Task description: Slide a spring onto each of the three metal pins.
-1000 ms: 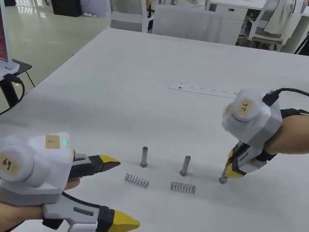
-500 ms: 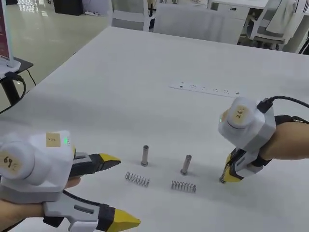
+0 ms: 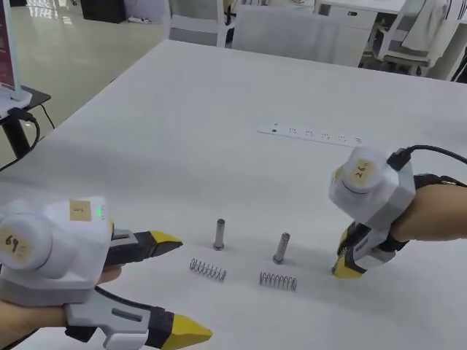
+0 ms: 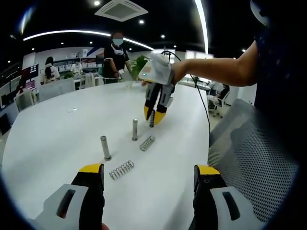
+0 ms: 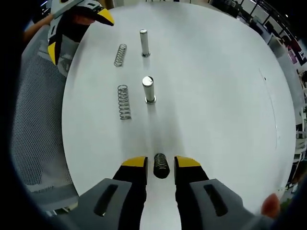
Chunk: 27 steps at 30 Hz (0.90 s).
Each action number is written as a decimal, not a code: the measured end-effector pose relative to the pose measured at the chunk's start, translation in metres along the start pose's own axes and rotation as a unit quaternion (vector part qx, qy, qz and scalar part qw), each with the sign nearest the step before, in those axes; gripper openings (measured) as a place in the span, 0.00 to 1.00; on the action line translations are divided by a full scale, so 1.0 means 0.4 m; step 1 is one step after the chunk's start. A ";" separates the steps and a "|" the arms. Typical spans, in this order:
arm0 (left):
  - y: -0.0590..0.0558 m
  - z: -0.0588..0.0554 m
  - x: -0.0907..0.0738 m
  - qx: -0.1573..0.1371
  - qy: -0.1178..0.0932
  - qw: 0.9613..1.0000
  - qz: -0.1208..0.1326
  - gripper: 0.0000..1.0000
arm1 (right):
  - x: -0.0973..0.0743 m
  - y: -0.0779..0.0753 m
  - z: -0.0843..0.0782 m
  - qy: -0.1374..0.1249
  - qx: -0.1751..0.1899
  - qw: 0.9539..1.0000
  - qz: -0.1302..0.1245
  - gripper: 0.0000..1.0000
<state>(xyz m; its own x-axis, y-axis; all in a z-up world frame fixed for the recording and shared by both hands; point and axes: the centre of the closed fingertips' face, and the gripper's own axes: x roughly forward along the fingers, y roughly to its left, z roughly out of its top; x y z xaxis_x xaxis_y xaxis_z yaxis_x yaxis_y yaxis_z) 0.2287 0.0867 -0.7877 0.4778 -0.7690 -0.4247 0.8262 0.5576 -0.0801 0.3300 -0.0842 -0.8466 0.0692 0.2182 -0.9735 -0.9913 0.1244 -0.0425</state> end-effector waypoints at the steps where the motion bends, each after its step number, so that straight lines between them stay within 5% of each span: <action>1: 0.000 0.000 0.000 0.000 0.000 1.000 0.000 0.72 | -0.002 0.001 0.001 -0.001 -0.001 1.000 -0.001 0.21; 27: -0.003 0.006 -0.005 0.005 -0.002 1.000 -0.002 0.72 | -0.040 0.055 0.087 -0.025 -0.031 0.999 -0.005 0.25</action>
<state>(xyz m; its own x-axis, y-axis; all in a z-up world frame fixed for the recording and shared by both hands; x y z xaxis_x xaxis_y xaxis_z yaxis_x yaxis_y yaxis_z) 0.2275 0.0867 -0.7844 0.4753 -0.7726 -0.4209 0.8314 0.5509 -0.0722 0.3110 -0.0514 -0.8244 0.0824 0.2651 -0.9607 -0.9955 0.0669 -0.0669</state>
